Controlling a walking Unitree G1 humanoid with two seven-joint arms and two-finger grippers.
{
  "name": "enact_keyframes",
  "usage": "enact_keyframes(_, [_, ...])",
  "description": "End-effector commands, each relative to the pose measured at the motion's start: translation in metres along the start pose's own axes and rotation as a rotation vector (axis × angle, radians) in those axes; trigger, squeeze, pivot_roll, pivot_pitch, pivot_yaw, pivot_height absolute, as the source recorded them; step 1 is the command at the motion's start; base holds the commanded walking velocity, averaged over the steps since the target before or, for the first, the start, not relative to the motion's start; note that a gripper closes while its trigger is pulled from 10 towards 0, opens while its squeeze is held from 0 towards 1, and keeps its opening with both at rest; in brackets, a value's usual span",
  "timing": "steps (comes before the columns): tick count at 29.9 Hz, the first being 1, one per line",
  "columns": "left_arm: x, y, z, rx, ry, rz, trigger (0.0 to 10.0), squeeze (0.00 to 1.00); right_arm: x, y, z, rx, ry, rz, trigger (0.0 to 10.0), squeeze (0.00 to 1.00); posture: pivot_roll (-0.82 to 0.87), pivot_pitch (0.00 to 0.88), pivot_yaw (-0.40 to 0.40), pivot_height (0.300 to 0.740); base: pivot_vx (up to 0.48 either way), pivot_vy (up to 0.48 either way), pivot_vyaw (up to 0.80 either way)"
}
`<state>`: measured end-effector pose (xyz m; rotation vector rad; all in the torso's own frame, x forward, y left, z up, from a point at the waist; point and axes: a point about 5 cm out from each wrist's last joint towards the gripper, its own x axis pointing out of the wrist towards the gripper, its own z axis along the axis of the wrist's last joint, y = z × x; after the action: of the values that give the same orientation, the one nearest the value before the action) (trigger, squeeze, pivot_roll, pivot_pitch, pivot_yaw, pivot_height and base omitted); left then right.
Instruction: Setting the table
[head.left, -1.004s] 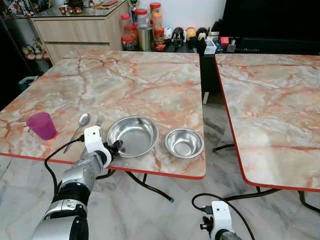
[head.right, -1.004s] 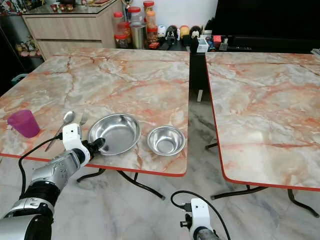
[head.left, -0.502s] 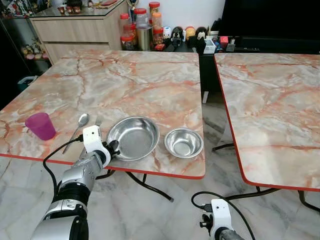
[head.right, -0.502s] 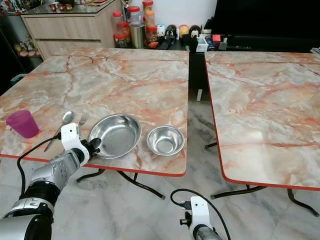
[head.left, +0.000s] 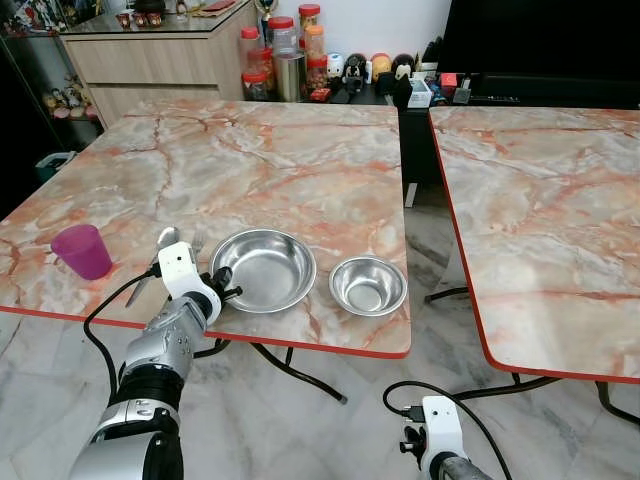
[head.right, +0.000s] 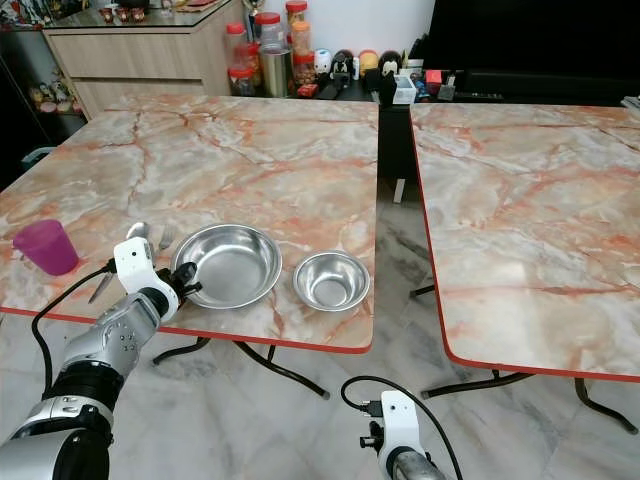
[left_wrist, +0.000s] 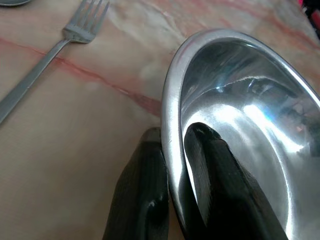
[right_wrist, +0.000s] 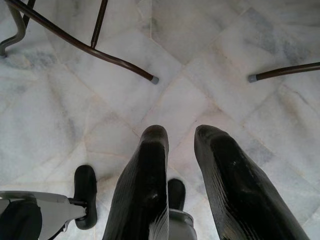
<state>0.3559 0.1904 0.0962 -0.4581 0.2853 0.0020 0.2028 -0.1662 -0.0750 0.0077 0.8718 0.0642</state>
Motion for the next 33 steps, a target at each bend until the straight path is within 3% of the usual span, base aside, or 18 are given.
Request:
enact_keyframes(1, [-0.002,-0.005,0.019,-0.043,-0.127,-0.035,0.0,0.00,0.000,0.000,0.001,-0.008,0.003,0.003,10.0,0.00,0.04,0.000,0.006,0.740,0.000,0.000,0.00])
enact_keyframes(3, [-0.005,-0.011,0.032,-0.098,-0.240,-0.080,0.0,0.00,0.000,0.000,0.001,-0.009,0.003,0.003,10.0,0.00,0.03,0.000,0.004,0.740,0.000,0.000,0.00])
enact_keyframes(4, [-0.008,-0.016,0.044,-0.123,-0.340,-0.096,3.9,0.00,0.000,0.000,0.001,-0.011,0.002,0.004,10.0,0.00,0.03,0.000,0.004,0.740,0.000,0.000,0.00])
enact_keyframes(5, [-0.009,-0.019,0.047,-0.122,-0.371,-0.101,10.0,0.00,0.000,0.000,0.001,-0.012,0.001,0.005,10.0,0.00,0.03,0.000,-0.001,0.740,0.000,0.000,0.00])
enact_keyframes(13, [-0.011,-0.035,0.052,-0.103,-0.471,-0.107,10.0,0.00,0.000,-0.002,0.003,-0.015,-0.002,0.004,10.0,0.00,0.02,0.000,-0.003,0.740,0.000,0.000,0.00])
enact_keyframes(15, [-0.013,-0.039,0.050,-0.019,-0.508,-0.076,10.0,0.00,0.000,-0.003,0.004,-0.015,-0.008,0.001,10.0,0.00,0.02,0.000,-0.004,0.740,0.000,-0.150,0.00])
enact_keyframes(18, [-0.015,-0.039,0.050,0.021,-0.535,-0.048,10.0,0.00,0.000,-0.005,0.004,-0.015,-0.011,-0.001,10.0,0.00,0.02,0.000,-0.004,0.740,0.000,-0.328,0.00])
enact_keyframes(33, [-0.016,-0.035,0.055,0.043,-0.580,-0.019,10.0,0.00,-0.001,-0.008,0.000,-0.023,0.006,-0.009,10.0,0.00,0.01,0.000,-0.008,0.740,0.000,-0.343,0.00])
